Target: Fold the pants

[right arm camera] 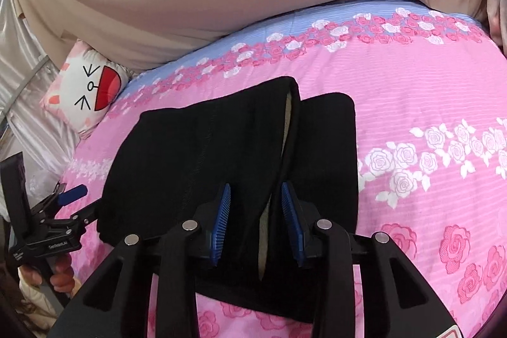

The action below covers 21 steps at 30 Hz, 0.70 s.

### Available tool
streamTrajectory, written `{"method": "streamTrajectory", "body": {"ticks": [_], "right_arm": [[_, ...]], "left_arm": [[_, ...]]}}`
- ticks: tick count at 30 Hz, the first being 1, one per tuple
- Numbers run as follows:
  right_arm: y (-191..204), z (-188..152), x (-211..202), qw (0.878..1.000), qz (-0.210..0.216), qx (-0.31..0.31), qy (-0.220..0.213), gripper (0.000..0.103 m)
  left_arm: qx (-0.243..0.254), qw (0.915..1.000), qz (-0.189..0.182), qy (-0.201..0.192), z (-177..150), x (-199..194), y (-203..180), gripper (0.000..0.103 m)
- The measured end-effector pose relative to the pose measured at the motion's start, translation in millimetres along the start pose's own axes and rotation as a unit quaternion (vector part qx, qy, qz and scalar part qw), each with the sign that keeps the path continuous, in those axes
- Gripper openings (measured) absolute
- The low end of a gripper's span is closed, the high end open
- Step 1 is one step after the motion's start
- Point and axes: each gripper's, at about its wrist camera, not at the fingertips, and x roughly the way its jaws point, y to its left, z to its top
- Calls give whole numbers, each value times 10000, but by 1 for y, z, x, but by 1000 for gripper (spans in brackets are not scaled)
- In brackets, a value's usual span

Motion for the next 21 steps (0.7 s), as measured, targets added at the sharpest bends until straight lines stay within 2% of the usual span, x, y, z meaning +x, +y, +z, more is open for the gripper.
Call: {"method": "streamTrajectory", "body": {"ticks": [1,3,4,5,7,9,12,14,17,21], "right_arm": [[-1,2,-6,9998,146,49,-146,34],[-1,13,-8,9993,281,92,-240,48],[-2,18,-7,9992,225,99,-312,61],[-4,22,-3,9993,154,74,-338,62],[-14,26,13,9998,-21,88,-151,63],[-26,24,32,9995,58,267,137,63],[-16,15,26,10000,-44,19,-17,60],[-7,13,21,9998,-75,-112,-115,54],[-5,16,15,9995,-91,-136,-279,53],[-18,21,34,9999,53,117,8,53]], "left_arm": [[16,10000,-3,9,0,1,-1,98],[21,10000,-21,31,1,2,-3,98],[20,10000,-32,47,1,3,-4,98],[15,10000,-50,59,1,4,-5,98],[32,9999,-86,63,0,4,-7,98],[60,9999,-75,44,-1,2,-7,98],[13,10000,-11,61,-3,2,-3,98],[-58,9999,4,129,-2,6,0,98],[-94,9998,-14,167,0,10,1,98],[-38,9999,-71,145,0,10,-4,98]]}}
